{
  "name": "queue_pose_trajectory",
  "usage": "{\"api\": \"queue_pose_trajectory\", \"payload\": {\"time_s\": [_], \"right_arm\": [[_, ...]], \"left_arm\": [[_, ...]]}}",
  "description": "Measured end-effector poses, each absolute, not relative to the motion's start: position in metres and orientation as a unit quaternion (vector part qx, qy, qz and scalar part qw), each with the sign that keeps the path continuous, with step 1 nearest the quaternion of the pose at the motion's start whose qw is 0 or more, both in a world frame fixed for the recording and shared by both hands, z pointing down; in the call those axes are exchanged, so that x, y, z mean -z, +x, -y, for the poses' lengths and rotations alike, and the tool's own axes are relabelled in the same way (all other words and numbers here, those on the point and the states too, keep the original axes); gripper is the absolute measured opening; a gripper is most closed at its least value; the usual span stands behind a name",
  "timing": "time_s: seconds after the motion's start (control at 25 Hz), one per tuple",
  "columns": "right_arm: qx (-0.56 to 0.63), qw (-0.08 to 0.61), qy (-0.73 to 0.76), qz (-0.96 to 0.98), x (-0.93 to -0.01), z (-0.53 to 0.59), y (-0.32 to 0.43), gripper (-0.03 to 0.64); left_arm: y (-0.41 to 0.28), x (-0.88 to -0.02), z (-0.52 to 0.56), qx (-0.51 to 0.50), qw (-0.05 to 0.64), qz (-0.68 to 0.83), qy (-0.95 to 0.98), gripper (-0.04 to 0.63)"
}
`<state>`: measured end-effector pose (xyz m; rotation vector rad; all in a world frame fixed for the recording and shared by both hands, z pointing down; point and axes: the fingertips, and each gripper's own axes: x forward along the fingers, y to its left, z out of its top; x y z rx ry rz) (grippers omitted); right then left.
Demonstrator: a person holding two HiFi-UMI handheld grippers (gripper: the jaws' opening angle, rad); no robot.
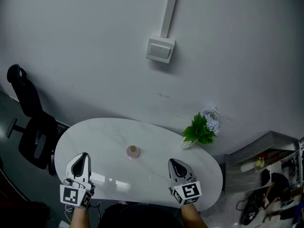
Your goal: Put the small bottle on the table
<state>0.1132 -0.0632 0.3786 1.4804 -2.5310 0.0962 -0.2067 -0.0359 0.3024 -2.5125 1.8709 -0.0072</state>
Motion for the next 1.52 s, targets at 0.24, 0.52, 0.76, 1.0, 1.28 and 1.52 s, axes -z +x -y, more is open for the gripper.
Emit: {"api": "queue_pose_trajectory", "payload": {"time_s": [0.24, 0.52, 0.76, 1.0, 1.28, 1.52], "right_arm": [[-0.037, 0.108, 0.5, 0.858, -0.381, 0.059, 0.113, 0.006], [-0.037, 0.107, 0.501, 0.858, -0.381, 0.054, 0.113, 0.006], [-0.04, 0.11, 0.506, 0.855, -0.384, 0.048, 0.115, 0.006], [-0.041, 0.107, 0.506, 0.855, -0.385, 0.045, 0.113, 0.006], [-0.024, 0.105, 0.511, 0.853, -0.379, 0.042, 0.112, 0.006], [-0.008, 0.097, 0.519, 0.849, -0.373, 0.041, 0.113, 0.006]], "left_arm": [[-0.204, -0.304, 0.035, 0.003, 0.008, -0.595, -0.804, 0.014], [-0.196, -0.297, 0.038, -0.02, -0.002, -0.584, -0.811, 0.014], [-0.193, -0.299, 0.038, -0.016, -0.001, -0.578, -0.816, 0.014], [-0.191, -0.299, 0.035, -0.013, 0.003, -0.575, -0.818, 0.014], [-0.193, -0.299, 0.031, -0.01, 0.01, -0.576, -0.818, 0.014], [-0.193, -0.303, 0.029, -0.011, 0.005, -0.574, -0.819, 0.014]]}}
